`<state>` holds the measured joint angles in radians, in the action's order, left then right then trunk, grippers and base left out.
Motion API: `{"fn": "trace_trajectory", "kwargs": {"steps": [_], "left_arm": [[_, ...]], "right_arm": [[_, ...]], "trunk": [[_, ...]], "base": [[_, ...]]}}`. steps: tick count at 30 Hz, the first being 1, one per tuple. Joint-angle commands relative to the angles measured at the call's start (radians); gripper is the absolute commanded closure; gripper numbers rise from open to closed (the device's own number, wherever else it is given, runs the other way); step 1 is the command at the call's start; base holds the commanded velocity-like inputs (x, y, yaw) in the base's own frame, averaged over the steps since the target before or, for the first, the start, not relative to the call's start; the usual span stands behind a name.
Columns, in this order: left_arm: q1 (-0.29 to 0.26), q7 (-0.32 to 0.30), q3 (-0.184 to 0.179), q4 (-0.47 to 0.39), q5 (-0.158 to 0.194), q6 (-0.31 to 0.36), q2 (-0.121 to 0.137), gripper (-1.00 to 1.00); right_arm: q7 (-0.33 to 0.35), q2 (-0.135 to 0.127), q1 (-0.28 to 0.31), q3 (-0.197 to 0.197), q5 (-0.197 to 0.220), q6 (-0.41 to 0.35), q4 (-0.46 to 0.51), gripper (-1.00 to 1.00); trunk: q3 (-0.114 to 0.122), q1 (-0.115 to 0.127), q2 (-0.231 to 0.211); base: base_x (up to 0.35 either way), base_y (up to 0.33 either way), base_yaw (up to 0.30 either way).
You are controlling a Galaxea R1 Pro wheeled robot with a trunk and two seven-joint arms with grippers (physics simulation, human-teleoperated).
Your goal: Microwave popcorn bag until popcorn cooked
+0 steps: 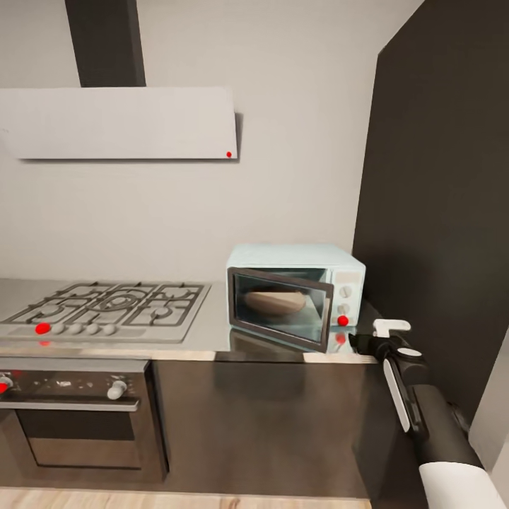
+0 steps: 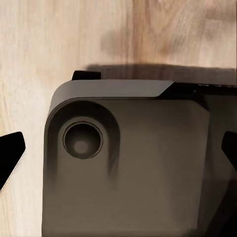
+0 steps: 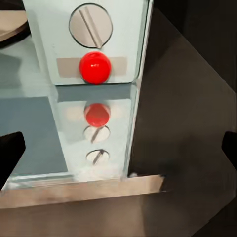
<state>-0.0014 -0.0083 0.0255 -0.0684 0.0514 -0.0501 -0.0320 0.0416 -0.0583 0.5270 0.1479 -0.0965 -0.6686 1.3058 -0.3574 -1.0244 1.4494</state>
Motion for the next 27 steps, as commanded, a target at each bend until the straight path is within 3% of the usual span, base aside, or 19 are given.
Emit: {"fn": "trace_trajectory", "kwargs": {"steps": [1,14,21,22,23,27], "left_arm": [[0.000,-0.001,0.002,0.000,0.005,-0.002,0.000,-1.00],[0.000,-0.001,0.002,-0.001,0.004,-0.003,0.000,-1.00],[0.000,-0.001,0.002,-0.001,0.004,-0.004,0.000,-1.00],[0.000,-0.001,0.002,-0.001,0.004,-0.004,0.000,-1.00],[0.000,-0.001,0.002,-0.001,0.004,-0.004,0.000,-1.00],[0.000,-0.002,0.002,-0.001,0.002,-0.004,0.000,-1.00]], "right_arm": [[0.004,0.000,0.001,-0.001,-0.010,-0.005,0.001,-1.00],[0.025,0.001,0.001,-0.005,-0.008,-0.005,0.012,-1.00],[0.234,0.000,0.001,0.000,-0.008,-0.004,0.013,-1.00],[0.345,-0.005,0.001,0.001,-0.009,-0.005,0.015,-1.00],[0.402,-0.008,0.001,0.002,-0.009,-0.005,0.015,-1.00],[0.486,-0.012,0.001,0.002,-0.011,-0.005,0.015,-1.00]], "trunk": [[-0.001,-0.001,0.001],[-0.001,-0.001,0.001],[-0.001,-0.001,0.001],[-0.001,-0.001,0.001],[-0.001,-0.001,0.001],[-0.001,-0.001,0.001]], "base": [[0.320,0.000,0.000],[0.270,0.000,0.000],[0.011,0.000,0.000],[0.000,0.000,0.000],[0.000,0.000,0.000],[0.000,0.000,0.000]]}}
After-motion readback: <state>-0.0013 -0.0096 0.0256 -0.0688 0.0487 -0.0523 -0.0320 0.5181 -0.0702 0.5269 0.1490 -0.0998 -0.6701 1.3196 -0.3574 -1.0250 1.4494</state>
